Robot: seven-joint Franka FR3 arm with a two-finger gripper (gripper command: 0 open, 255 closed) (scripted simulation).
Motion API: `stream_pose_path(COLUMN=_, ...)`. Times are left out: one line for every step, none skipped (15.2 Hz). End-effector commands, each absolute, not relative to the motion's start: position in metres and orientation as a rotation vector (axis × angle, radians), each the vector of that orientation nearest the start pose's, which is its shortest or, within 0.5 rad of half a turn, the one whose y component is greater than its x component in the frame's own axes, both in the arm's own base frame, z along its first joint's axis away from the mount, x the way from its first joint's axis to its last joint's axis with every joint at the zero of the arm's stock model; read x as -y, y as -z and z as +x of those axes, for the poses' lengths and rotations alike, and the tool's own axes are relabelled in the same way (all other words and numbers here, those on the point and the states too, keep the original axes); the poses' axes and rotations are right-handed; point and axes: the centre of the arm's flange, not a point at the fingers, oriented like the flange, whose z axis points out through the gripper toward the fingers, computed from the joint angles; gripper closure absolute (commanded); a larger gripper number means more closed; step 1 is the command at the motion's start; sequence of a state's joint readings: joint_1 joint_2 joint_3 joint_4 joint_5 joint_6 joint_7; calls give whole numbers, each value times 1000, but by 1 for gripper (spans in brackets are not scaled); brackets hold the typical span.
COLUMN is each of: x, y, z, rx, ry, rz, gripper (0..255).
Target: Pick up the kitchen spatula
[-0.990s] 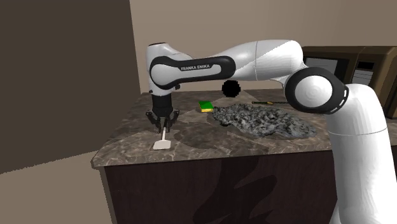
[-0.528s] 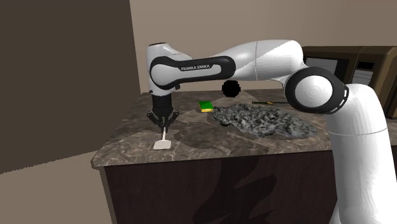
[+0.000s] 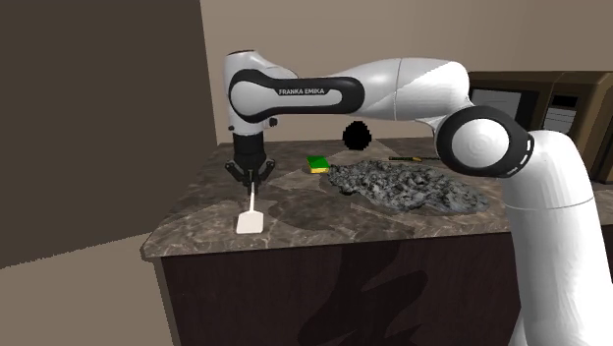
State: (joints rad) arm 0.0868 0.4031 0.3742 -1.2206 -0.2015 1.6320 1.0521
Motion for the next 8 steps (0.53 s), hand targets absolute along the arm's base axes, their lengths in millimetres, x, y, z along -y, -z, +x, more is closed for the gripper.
stream_pose_path(x=-233, y=-571, z=631, rx=-952, ry=100, rz=-3013, gripper=255)
stream_pose_path(x=-233, y=-577, z=631, rx=-952, ry=100, rz=-3013, gripper=255)
stream_pose_path(x=-233, y=-582, z=631, rx=-952, ry=100, rz=-3013, gripper=255)
stream_pose_path(x=-233, y=-587, z=631, rx=-952, ry=100, rz=-3013, gripper=255)
stream_pose_path(x=-233, y=-592, z=631, rx=-952, ry=100, rz=-3013, gripper=255)
stream_pose_path(x=-233, y=-598, z=631, rx=-952, ry=100, rz=-3013, gripper=255)
stream_pose_path(x=-233, y=-603, z=631, rx=-952, ry=100, rz=-3013, gripper=255)
stream_pose_path(x=-233, y=-608, z=631, rx=-952, ry=100, rz=-3013, gripper=255)
